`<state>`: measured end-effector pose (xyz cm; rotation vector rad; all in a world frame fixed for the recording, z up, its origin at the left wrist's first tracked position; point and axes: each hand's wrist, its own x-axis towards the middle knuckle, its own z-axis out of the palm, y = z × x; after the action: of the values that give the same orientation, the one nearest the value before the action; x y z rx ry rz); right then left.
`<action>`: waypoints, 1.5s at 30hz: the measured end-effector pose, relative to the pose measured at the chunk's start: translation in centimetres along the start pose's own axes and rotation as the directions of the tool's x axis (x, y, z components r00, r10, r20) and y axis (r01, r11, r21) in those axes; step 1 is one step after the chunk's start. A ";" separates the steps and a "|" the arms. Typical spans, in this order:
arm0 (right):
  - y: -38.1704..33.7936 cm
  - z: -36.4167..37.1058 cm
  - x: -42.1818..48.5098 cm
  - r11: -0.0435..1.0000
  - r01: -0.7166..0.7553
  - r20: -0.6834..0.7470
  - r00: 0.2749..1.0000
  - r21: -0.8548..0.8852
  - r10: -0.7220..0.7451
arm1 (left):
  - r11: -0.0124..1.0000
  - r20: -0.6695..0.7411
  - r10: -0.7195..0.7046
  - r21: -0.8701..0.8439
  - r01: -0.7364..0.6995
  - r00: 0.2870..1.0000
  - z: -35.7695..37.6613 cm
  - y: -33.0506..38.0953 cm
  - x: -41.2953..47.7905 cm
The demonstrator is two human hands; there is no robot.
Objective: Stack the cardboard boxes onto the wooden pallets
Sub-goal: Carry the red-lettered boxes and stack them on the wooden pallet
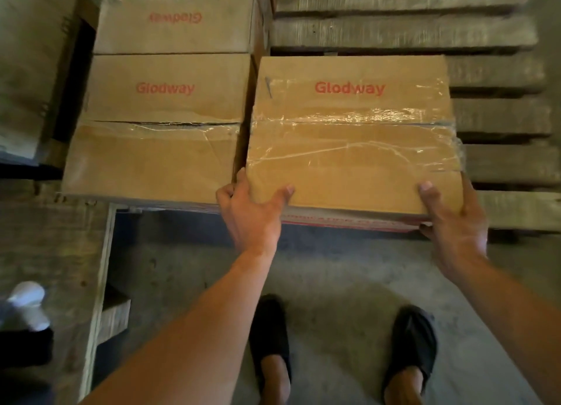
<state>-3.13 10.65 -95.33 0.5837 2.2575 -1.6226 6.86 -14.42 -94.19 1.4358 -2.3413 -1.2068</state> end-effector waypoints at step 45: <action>-2.3 -3.2 -1.4 0.899 -0.038 -0.071 0.997 -0.437 0.007 | 0.900 0.101 0.311 0.289 -0.327 0.945 -0.2 4.3 -0.6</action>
<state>-3.08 12.80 -91.81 0.5461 2.5405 -1.0355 4.33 -13.10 -90.95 1.0347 -2.7546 -0.8346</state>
